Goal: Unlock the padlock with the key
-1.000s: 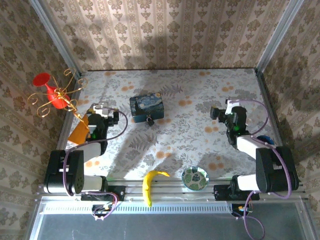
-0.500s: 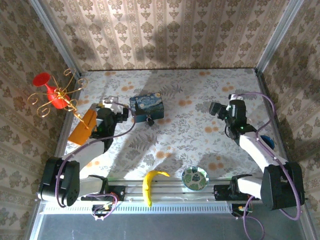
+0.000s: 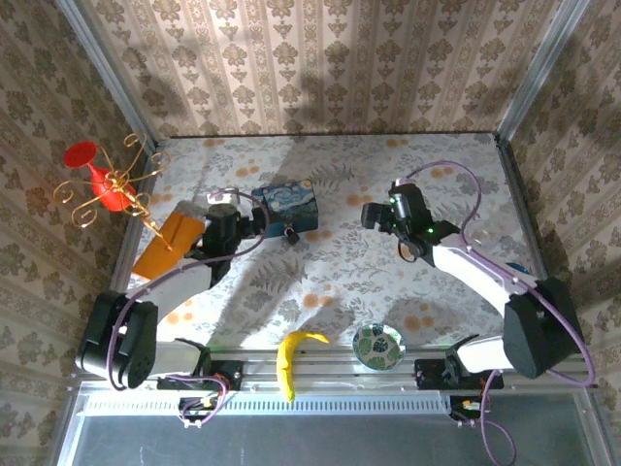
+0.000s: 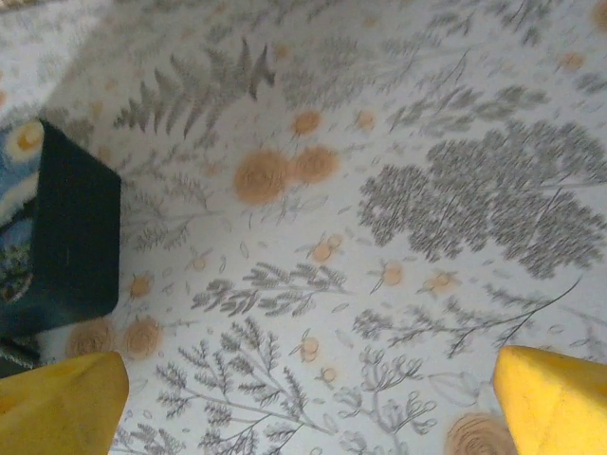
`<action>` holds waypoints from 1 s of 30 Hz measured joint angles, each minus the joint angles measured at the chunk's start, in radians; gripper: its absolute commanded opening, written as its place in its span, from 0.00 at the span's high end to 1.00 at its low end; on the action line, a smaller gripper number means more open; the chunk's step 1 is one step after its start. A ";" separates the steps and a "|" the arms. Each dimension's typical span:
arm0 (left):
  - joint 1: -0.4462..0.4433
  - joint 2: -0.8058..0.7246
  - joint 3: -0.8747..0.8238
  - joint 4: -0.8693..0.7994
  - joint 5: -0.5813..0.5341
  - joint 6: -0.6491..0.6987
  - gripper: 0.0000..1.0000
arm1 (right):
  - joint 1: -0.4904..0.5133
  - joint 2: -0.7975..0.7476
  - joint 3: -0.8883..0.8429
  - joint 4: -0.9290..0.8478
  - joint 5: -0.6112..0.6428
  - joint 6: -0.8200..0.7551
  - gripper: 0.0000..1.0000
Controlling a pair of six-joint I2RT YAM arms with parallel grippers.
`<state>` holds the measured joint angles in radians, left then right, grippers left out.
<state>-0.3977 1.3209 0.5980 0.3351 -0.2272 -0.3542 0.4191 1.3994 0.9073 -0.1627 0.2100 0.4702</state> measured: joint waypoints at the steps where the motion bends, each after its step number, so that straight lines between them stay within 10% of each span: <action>1: 0.000 0.013 0.000 -0.003 0.005 -0.017 0.00 | 0.012 0.031 0.020 -0.011 0.000 0.010 0.00; 14: -0.049 0.140 -0.005 0.064 0.174 -0.138 0.00 | 0.161 0.341 0.253 -0.066 -0.050 0.084 0.07; 30: -0.101 0.243 -0.006 0.175 0.234 -0.253 0.00 | 0.402 0.405 0.272 -0.094 -0.093 0.065 0.47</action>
<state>-0.4992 1.5639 0.5915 0.5102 0.0071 -0.6071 0.8207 1.8046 1.1793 -0.2565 0.1165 0.5350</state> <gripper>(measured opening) 0.998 0.551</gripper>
